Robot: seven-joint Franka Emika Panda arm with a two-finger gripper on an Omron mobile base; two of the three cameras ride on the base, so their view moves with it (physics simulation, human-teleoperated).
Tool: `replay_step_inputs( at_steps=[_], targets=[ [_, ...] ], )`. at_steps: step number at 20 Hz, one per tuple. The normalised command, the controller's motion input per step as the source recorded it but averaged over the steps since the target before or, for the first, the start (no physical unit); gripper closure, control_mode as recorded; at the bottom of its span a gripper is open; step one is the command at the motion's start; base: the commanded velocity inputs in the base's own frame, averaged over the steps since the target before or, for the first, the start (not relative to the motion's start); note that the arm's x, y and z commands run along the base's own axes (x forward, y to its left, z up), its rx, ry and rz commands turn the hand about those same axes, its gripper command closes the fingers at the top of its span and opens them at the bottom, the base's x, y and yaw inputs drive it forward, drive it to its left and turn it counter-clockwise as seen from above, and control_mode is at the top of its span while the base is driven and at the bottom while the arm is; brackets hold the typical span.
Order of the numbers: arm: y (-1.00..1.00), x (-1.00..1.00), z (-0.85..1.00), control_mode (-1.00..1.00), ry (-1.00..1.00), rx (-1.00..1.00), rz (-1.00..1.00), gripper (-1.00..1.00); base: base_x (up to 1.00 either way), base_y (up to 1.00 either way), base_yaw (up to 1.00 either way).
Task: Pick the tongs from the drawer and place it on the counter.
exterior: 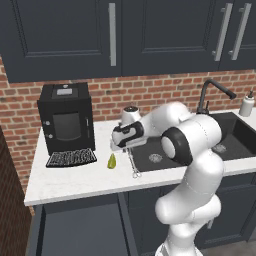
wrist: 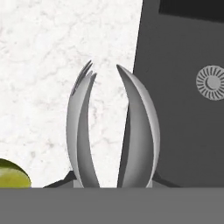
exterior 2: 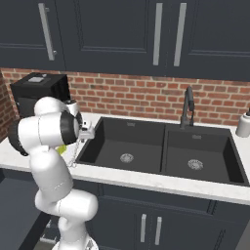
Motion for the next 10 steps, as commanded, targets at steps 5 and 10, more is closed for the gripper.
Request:
replay_step_inputs(
  at_steps=[5,10],
  targets=[
    [0.18,0.60,-0.42,-1.00,0.00,0.00,-0.03,1.00,0.00,0.00,0.00],
    [0.36,0.61,-0.27,-1.00,0.00,0.00,-0.08,-1.00,0.00,0.00,0.00]
  ],
)
